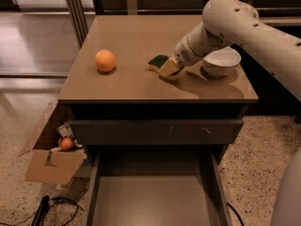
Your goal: Place sponge into middle drawer
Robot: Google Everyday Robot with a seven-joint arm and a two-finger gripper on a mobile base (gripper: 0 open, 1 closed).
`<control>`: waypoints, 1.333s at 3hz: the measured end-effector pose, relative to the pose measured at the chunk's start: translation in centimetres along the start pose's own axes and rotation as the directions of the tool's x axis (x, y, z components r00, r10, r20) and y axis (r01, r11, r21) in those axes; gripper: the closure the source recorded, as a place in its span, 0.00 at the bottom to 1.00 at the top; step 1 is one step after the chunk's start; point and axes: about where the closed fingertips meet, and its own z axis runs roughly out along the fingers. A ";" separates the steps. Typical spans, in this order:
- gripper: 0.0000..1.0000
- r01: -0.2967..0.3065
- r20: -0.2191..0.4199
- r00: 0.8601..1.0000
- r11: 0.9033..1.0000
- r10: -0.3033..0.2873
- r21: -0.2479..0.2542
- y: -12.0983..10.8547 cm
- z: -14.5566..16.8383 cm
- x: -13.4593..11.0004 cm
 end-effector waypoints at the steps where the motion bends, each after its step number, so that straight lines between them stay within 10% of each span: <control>1: 1.00 -0.006 -0.001 1.000 1.000 0.006 -0.011 -0.9 -1.3 0.3; 4: 1.00 -0.021 0.091 0.996 1.000 0.023 -0.020 0.8 -14.2 2.8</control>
Offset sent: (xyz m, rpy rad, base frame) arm -0.0225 -0.0845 0.0830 0.0527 0.0059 -0.0144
